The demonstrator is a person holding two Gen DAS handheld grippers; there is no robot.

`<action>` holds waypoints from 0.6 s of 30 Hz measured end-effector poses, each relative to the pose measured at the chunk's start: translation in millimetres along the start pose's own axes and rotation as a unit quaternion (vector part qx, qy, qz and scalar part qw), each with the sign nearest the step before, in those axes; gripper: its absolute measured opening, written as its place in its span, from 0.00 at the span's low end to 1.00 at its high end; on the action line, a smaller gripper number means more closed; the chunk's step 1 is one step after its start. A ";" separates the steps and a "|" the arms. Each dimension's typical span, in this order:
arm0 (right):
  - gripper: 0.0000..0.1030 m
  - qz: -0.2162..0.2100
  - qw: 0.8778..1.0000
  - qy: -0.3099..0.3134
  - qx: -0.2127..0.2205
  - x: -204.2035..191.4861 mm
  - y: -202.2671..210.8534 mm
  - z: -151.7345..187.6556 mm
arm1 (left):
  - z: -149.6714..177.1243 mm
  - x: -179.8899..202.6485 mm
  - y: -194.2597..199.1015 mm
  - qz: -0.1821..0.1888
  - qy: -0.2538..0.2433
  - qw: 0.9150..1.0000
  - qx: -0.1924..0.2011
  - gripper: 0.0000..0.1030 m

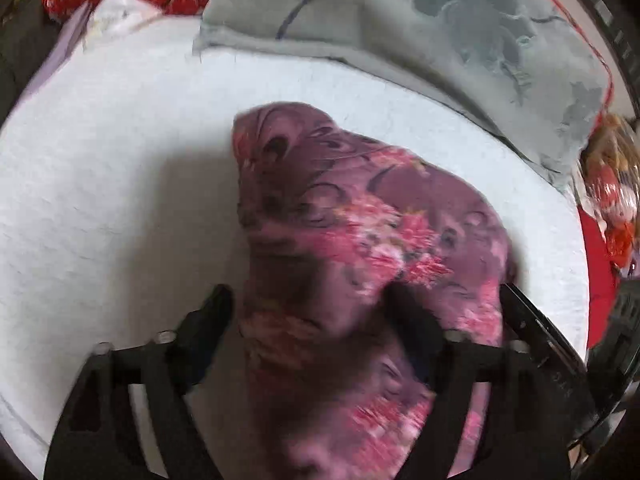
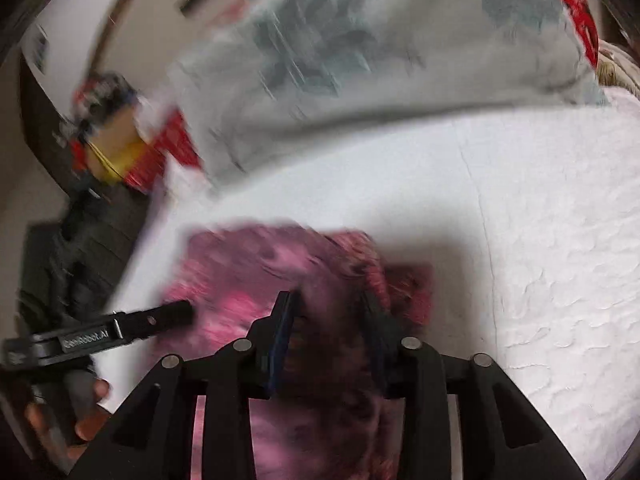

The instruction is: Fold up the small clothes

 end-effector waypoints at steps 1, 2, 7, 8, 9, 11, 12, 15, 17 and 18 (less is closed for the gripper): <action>0.38 -0.007 1.000 -0.006 0.000 3.8 -1.2 -1.6 | 0.3 -6.0 0.4 0.003 0.012 1.000 0.002 0.91; 0.39 -0.017 1.000 -0.020 -0.007 6.4 -1.3 -4.6 | 0.0 -8.8 0.4 0.011 0.019 1.000 0.000 0.91; 0.43 0.003 1.000 0.002 -0.022 2.8 17.9 -5.9 | -3.7 -10.9 14.0 0.001 0.015 1.000 0.005 0.90; 0.45 0.001 1.000 0.008 -0.019 -0.9 25.3 -4.3 | -2.8 -10.9 19.8 -0.001 0.013 1.000 0.010 0.90; 0.45 -0.011 1.000 0.018 -0.016 -5.8 35.8 -0.4 | -1.3 -10.4 28.9 -0.005 0.009 1.000 0.020 0.90; 0.46 -0.035 0.999 0.034 -0.018 -13.2 52.5 9.0 | 4.8 -8.5 42.0 -0.006 0.004 0.999 0.032 0.90; 0.54 -0.040 0.998 0.041 -0.023 -15.8 54.9 11.8 | 9.9 -7.2 47.5 -0.007 0.002 0.999 0.034 0.90; 0.66 0.000 0.996 0.081 -0.042 -9.5 49.6 36.2 | 30.1 -3.5 52.0 -0.025 -0.013 0.999 0.035 0.90; 0.74 0.043 0.993 0.084 -0.066 7.6 33.4 53.2 | 37.0 -3.6 39.9 -0.053 -0.031 0.998 0.014 0.91; 0.77 0.034 0.996 0.068 -0.048 8.7 35.2 50.7 | 43.6 -2.4 31.9 -0.063 -0.042 0.997 0.000 0.91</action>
Point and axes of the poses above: each gripper's, at about its wrist camera, not at the fingertips, and y roughly against the way its jaws point, x to its right, z to its underside, the point moved 6 cm from there along -y, roughly the way its jaws point, and after that the axes turned 10 degrees about -y, right-handed, at the moved point
